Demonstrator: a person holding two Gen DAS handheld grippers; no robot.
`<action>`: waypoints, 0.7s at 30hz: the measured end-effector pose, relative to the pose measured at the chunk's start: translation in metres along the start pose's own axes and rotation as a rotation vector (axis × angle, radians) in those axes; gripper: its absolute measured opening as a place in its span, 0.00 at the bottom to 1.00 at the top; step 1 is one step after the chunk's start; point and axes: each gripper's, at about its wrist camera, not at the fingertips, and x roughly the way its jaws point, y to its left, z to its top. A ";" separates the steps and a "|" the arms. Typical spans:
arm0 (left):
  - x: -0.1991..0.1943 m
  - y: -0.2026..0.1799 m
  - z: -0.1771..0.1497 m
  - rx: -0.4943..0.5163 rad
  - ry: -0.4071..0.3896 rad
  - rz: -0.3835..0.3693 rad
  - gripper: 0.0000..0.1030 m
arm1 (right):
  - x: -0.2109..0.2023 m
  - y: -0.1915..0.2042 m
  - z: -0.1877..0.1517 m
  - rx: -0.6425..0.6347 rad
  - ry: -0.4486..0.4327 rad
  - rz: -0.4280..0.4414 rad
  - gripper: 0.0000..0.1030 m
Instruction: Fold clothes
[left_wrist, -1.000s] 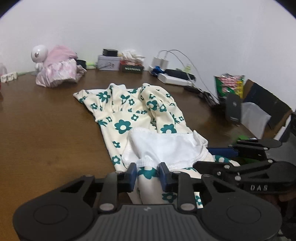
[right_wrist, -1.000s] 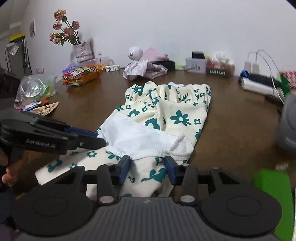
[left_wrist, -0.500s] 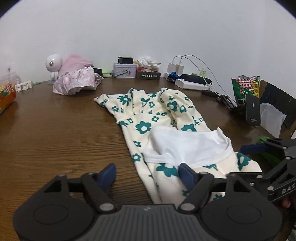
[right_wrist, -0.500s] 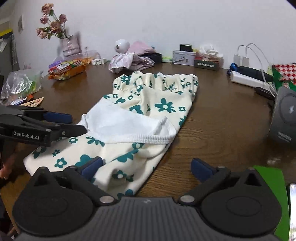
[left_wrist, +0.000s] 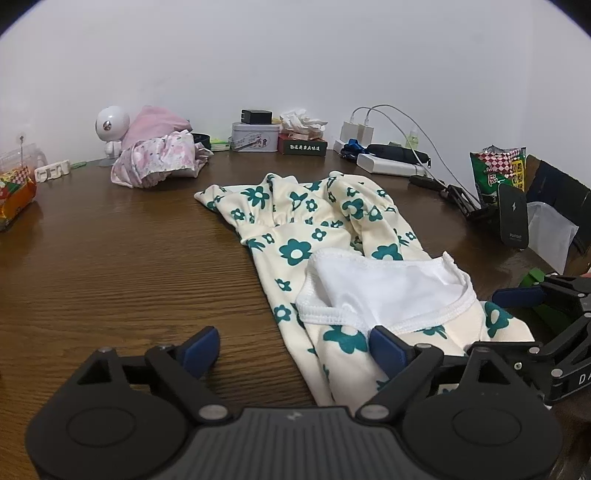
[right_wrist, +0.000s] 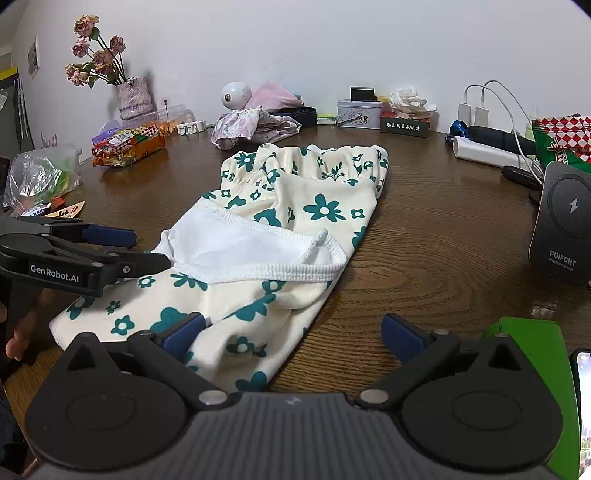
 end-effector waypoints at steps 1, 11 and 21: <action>0.001 0.000 0.000 -0.002 0.000 0.000 0.86 | 0.000 0.000 0.000 0.000 0.000 0.000 0.99; 0.001 0.002 0.000 -0.003 0.002 -0.004 0.88 | 0.000 0.000 0.000 0.000 0.000 0.000 0.99; 0.002 0.003 0.000 -0.003 0.004 -0.003 0.89 | 0.000 0.000 0.000 0.000 0.000 0.000 0.99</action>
